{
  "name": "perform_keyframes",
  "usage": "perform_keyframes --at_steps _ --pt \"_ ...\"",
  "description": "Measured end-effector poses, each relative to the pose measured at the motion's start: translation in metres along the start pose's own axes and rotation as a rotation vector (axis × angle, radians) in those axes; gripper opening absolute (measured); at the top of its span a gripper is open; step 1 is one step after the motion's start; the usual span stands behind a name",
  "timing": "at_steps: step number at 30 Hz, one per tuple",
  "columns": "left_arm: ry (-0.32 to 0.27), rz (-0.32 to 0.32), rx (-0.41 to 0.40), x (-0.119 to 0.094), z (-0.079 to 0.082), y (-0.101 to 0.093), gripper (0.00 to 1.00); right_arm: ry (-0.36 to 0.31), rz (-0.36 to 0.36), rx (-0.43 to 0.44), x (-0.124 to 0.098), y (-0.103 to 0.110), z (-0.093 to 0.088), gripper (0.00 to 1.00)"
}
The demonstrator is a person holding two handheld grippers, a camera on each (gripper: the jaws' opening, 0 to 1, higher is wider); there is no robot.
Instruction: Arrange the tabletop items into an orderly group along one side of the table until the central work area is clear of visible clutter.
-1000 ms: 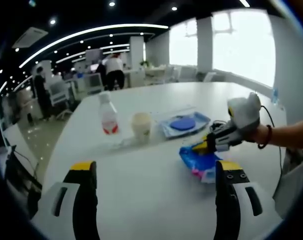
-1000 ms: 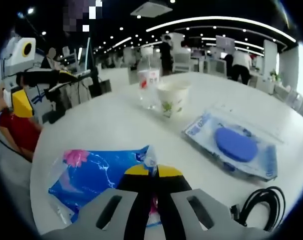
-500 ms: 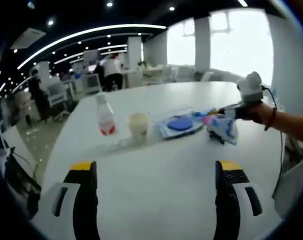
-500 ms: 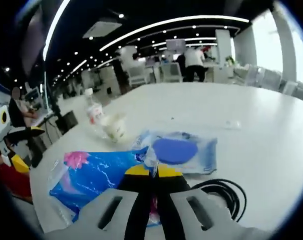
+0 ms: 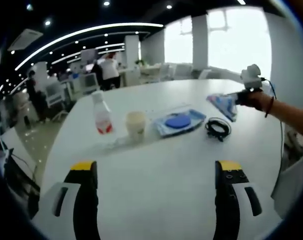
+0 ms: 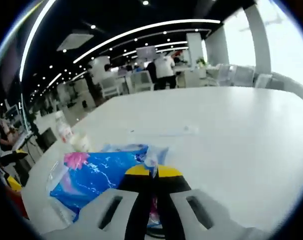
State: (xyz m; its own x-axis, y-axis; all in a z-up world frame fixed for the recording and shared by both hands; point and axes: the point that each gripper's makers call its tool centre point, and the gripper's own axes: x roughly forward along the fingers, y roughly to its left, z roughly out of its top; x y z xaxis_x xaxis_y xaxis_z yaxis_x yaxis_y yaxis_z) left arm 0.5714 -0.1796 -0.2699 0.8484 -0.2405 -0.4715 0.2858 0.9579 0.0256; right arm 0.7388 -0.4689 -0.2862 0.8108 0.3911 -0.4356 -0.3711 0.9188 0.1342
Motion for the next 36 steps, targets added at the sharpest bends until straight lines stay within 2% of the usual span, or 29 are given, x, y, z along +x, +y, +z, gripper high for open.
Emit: perform_keyframes --at_steps 6,11,17,23,26,29,32,36 --pt "0.014 -0.002 0.007 0.001 -0.004 -0.001 0.94 0.007 -0.077 0.002 0.004 -0.027 0.002 0.01" --pt "0.024 -0.004 0.011 0.003 -0.008 -0.003 0.94 0.037 -0.193 -0.028 0.012 -0.059 0.0 0.01" --pt "0.039 -0.018 0.025 0.006 -0.012 -0.008 0.93 0.049 -0.268 0.023 0.022 -0.091 0.001 0.01" --pt "0.031 -0.008 0.038 0.007 -0.012 -0.005 0.92 0.053 -0.34 0.016 0.034 -0.116 0.006 0.01" --pt "0.022 -0.009 0.037 0.007 -0.011 -0.005 0.93 0.065 -0.376 0.025 0.041 -0.127 0.005 0.01" --pt "0.005 -0.002 0.052 0.007 -0.007 -0.003 0.93 0.078 -0.414 0.086 0.049 -0.138 0.001 0.01" --pt "-0.019 0.006 0.067 0.005 -0.002 -0.002 0.92 0.096 -0.471 0.053 0.053 -0.151 0.001 0.01" --pt "-0.063 0.018 0.074 0.003 0.007 0.001 0.89 0.105 -0.505 0.079 0.06 -0.161 0.001 0.01"
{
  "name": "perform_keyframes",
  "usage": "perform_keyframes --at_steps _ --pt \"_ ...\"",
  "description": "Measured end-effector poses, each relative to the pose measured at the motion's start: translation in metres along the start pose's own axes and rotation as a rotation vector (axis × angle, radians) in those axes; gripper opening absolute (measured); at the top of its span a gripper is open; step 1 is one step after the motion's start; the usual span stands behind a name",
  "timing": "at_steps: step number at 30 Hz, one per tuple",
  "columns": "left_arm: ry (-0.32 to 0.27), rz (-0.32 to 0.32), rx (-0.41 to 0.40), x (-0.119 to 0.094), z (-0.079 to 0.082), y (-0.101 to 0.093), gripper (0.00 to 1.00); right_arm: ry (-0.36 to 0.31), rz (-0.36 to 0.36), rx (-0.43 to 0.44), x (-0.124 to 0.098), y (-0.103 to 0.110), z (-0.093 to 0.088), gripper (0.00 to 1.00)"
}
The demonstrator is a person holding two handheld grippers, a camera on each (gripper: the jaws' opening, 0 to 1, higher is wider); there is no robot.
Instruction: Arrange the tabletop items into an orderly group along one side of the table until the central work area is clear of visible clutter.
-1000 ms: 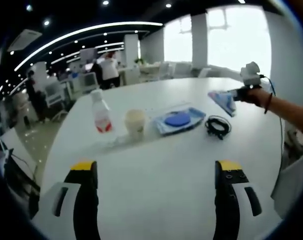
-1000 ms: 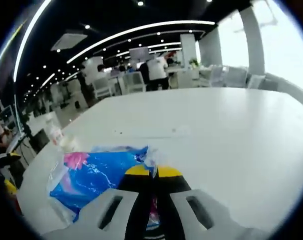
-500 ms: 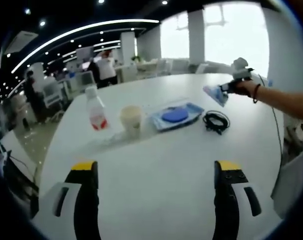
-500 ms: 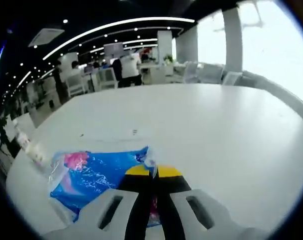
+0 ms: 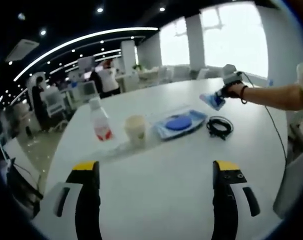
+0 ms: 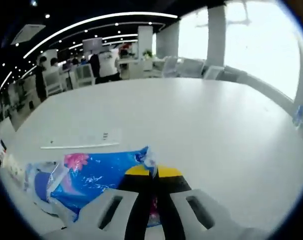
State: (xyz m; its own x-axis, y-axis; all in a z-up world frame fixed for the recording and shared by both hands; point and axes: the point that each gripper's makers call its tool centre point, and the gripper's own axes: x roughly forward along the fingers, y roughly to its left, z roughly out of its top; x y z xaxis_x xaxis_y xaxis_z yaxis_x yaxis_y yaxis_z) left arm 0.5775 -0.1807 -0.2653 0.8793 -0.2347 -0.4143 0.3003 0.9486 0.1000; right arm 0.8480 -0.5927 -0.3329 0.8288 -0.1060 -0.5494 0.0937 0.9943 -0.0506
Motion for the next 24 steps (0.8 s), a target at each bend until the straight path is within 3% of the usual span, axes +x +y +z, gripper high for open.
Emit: perform_keyframes --at_steps 10,17,19,24 --pt "0.025 0.03 0.021 -0.001 -0.005 0.009 0.89 0.069 -0.07 0.026 0.02 -0.007 -0.021 0.02" --pt "0.03 0.029 0.052 -0.001 -0.005 0.007 0.89 0.086 -0.106 0.036 0.021 -0.009 -0.028 0.02" --pt "0.025 0.026 0.053 -0.001 -0.004 0.006 0.89 0.085 -0.109 0.083 0.021 -0.009 -0.029 0.03" --pt "0.029 0.028 0.054 -0.002 -0.005 0.006 0.89 0.094 -0.094 0.059 0.021 -0.006 -0.032 0.06"
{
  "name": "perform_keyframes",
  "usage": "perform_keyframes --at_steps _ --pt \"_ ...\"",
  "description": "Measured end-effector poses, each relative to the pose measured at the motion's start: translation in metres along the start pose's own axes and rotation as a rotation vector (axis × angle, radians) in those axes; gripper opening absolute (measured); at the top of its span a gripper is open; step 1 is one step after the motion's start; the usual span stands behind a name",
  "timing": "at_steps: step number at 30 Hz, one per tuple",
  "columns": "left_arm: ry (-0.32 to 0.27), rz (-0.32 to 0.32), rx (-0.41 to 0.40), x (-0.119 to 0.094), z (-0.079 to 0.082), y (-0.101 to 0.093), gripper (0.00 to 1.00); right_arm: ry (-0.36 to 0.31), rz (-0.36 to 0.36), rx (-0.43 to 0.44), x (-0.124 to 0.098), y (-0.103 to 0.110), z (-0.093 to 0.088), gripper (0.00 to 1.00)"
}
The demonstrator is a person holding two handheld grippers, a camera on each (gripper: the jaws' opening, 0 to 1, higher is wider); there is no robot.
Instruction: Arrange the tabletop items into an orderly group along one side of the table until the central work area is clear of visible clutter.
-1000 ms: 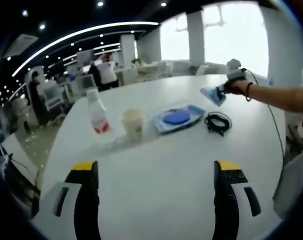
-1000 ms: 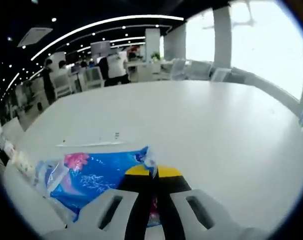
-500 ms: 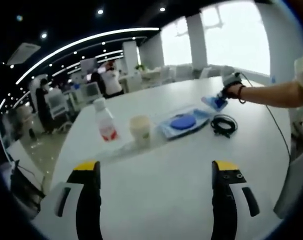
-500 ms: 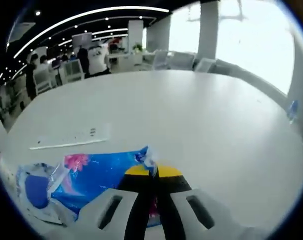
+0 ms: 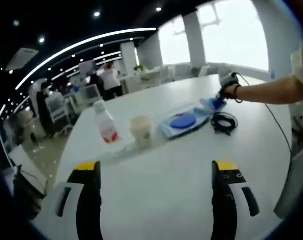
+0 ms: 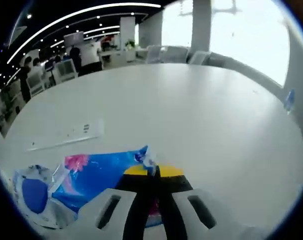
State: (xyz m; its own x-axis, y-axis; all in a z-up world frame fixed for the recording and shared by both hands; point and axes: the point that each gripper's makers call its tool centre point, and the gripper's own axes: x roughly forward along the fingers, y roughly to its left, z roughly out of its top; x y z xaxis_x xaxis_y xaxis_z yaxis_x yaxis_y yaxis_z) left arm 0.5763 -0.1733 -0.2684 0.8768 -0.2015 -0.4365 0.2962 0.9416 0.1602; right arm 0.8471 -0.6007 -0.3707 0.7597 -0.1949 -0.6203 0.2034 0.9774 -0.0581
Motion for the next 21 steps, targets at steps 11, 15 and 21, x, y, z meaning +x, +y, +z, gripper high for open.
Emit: perform_keyframes --at_steps 11,15,21 --pt "0.0 0.006 0.011 0.0 0.0 0.001 0.88 0.004 0.001 -0.001 0.001 0.0 0.0 0.16" --pt "0.0 0.006 0.002 0.0 0.0 0.002 0.89 0.007 -0.013 -0.008 0.0 -0.005 -0.001 0.26" --pt "0.002 0.006 -0.005 0.0 -0.001 0.002 0.89 -0.03 -0.011 -0.022 -0.004 -0.011 0.01 0.4"
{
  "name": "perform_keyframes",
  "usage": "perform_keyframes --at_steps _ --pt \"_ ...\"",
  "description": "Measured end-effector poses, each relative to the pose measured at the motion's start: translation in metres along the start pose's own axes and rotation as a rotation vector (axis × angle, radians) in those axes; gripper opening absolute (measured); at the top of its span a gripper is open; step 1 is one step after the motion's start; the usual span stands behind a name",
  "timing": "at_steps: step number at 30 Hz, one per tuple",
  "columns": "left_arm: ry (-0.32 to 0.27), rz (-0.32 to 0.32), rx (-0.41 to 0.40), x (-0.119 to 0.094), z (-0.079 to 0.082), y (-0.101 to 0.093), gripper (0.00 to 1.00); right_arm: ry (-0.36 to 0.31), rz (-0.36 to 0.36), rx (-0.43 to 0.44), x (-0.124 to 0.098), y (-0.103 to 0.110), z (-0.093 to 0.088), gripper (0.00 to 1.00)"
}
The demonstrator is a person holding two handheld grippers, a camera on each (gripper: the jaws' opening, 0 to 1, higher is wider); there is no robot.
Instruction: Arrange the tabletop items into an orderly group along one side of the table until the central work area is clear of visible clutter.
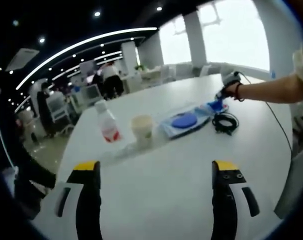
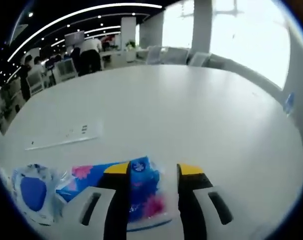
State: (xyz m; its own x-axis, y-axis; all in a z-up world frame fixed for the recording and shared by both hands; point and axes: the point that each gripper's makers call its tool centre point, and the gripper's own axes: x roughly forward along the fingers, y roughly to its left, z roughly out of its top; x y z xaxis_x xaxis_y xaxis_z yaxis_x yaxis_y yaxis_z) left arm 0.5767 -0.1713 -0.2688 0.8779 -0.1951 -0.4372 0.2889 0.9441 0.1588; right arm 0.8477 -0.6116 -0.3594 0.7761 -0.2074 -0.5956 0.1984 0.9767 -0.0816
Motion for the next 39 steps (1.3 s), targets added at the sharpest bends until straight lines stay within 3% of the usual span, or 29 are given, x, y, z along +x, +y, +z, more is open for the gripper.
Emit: perform_keyframes --at_steps 8,11,15,21,25,28,30,39 --pt "-0.014 -0.016 -0.076 -0.001 0.001 0.001 0.93 -0.058 0.062 0.053 -0.013 -0.006 0.012 0.64" --pt "-0.017 -0.014 -0.074 -0.001 0.002 0.001 0.94 -0.038 0.142 0.113 -0.021 0.003 0.011 0.7" --pt "-0.004 -0.032 -0.091 -0.002 0.0 -0.003 0.96 -0.078 0.189 0.074 -0.035 0.007 0.02 0.83" --pt "-0.002 -0.051 -0.114 -0.003 0.002 -0.006 0.99 -0.109 0.27 0.054 -0.06 0.015 0.026 0.93" --pt "-0.026 -0.055 -0.1 -0.008 0.012 -0.005 0.99 -0.121 0.317 0.005 -0.085 0.02 0.029 0.92" --pt "-0.04 -0.053 -0.088 -0.014 0.019 -0.003 0.99 -0.177 0.365 -0.021 -0.105 0.025 0.035 1.0" --pt "-0.05 -0.051 -0.087 -0.018 0.023 -0.001 0.99 -0.165 0.379 -0.029 -0.118 0.026 0.032 0.99" --pt "-0.057 -0.058 -0.125 -0.035 0.025 0.003 0.99 -0.22 0.601 0.003 -0.196 0.05 0.022 0.99"
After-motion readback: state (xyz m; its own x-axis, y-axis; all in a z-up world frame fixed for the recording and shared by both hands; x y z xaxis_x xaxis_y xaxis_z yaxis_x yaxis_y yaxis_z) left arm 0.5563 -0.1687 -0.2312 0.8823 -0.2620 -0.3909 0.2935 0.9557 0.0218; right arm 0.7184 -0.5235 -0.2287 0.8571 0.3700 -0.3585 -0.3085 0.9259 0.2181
